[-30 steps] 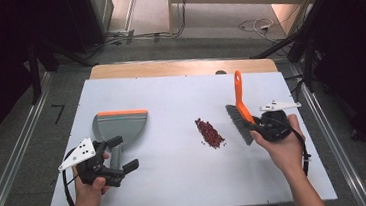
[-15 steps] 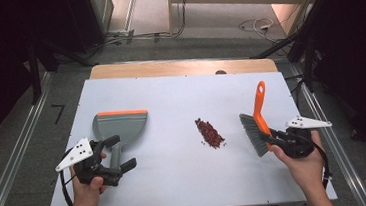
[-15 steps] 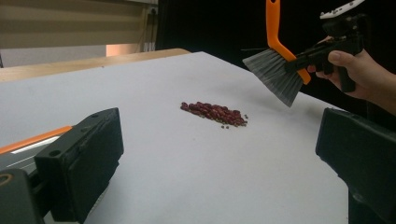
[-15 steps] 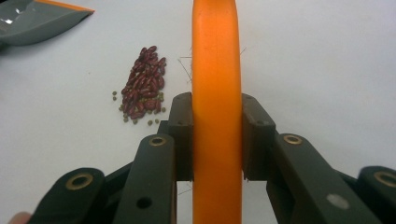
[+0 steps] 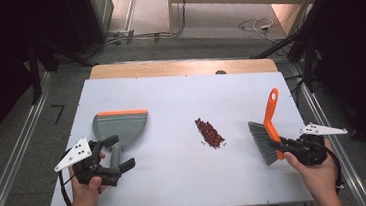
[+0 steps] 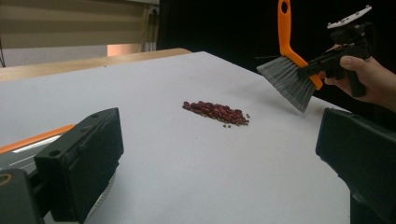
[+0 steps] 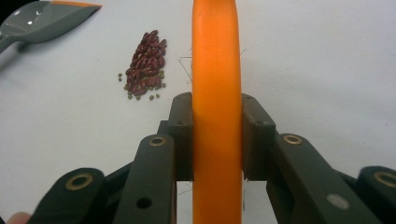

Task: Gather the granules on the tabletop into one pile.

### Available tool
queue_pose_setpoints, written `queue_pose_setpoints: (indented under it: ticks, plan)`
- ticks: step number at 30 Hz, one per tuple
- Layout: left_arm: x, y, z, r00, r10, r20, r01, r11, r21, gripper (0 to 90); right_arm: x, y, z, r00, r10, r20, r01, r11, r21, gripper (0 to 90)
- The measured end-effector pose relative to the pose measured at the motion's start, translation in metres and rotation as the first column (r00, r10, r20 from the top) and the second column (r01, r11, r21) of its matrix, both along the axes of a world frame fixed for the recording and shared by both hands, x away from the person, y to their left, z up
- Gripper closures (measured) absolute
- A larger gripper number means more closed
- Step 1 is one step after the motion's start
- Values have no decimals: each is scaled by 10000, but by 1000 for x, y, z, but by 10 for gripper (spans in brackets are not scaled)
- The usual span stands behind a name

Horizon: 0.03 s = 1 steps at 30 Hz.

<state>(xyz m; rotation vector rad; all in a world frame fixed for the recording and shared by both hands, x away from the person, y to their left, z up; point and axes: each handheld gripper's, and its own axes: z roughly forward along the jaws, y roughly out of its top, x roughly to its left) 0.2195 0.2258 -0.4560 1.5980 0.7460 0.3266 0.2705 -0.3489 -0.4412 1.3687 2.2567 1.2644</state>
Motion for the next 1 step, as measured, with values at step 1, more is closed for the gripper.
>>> queue_pose_setpoints:
  ticks: [1]
  plan:
    - [0,0,0,10000,-8,-1,8,10000,22,17,0,0,0,10000,26,18,-26,10000,-20,687]
